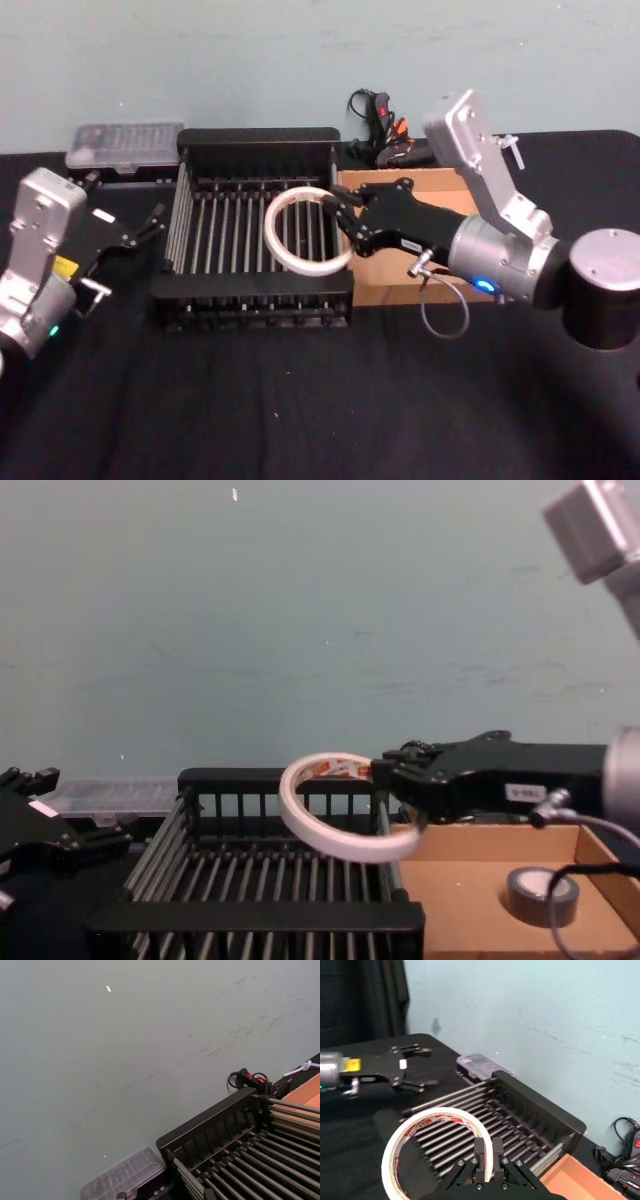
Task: Pick up the white tape and place it into the black box , Pick up the silver tape and place it into the brown box.
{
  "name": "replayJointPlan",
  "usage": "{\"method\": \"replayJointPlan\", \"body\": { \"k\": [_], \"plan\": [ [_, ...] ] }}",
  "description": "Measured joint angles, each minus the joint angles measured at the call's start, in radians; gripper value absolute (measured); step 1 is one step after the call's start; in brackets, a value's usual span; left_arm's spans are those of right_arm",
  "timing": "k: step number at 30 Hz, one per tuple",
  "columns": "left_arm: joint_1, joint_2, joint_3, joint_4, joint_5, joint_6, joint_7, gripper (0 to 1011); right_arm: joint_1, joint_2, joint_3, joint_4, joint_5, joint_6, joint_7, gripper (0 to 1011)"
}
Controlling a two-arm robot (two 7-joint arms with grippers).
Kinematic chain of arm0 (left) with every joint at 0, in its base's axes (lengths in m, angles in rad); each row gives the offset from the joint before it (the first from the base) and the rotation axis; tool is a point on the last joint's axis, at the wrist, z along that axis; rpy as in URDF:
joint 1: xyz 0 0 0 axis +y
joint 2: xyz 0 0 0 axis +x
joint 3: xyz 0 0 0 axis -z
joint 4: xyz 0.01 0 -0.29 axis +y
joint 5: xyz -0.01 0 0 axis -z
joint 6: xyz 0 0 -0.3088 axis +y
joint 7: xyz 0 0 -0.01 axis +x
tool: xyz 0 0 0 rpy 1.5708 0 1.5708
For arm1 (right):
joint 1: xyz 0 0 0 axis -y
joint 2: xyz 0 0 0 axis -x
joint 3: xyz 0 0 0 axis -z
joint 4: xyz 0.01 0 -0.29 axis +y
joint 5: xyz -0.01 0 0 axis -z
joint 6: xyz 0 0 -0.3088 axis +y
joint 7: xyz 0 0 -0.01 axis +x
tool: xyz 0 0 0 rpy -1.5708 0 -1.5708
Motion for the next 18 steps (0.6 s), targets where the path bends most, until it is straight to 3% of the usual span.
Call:
{"method": "replayJointPlan", "body": {
  "k": [5,6,18],
  "plan": [
    [0.000,0.000,0.000,0.000,0.000,0.000,0.000,1001,0.032,-0.055,-0.001,0.057,-0.015,0.016,-0.036,99],
    [0.000,0.000,0.000,0.000,0.000,0.000,0.000,1001,0.047,-0.080,-0.001,0.086,-0.023,0.022,-0.050,99],
    [0.000,0.000,0.000,0.000,0.000,0.000,0.000,1001,0.123,-0.203,-0.017,0.253,-0.094,0.023,-0.119,99]
  ]
}}
